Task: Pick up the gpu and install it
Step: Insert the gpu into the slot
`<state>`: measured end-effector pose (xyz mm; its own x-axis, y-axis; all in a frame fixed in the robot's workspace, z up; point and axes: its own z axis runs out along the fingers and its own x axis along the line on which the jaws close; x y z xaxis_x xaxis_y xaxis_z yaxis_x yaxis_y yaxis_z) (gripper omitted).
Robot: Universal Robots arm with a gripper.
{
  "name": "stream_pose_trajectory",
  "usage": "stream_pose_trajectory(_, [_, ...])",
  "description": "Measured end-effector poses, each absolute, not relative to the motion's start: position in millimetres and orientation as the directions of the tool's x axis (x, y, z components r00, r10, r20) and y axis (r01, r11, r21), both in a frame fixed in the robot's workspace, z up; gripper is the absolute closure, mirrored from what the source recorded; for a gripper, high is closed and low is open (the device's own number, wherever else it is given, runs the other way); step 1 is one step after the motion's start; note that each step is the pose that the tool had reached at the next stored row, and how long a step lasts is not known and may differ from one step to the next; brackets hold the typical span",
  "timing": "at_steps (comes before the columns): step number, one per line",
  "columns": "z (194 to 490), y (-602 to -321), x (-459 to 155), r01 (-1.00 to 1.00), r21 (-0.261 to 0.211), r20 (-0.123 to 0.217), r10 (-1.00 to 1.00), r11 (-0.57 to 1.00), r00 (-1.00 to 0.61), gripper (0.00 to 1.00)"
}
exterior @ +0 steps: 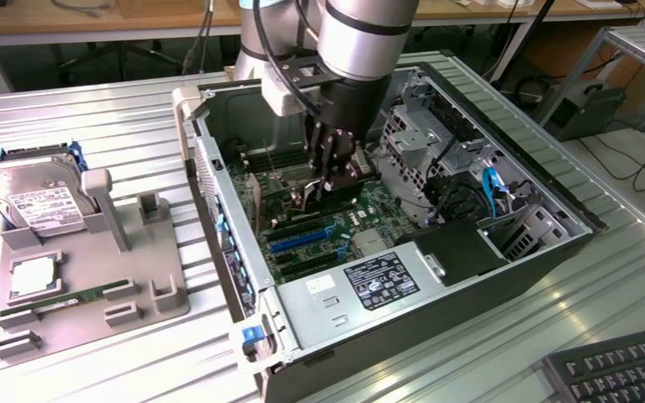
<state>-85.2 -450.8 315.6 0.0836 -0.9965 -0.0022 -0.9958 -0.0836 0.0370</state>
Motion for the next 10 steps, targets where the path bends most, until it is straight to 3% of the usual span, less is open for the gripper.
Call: stream_pose_trajectory(10, [299, -451, -86, -0.997, 0.037, -0.002, -0.997, -0.071, 0.071, 0.74])
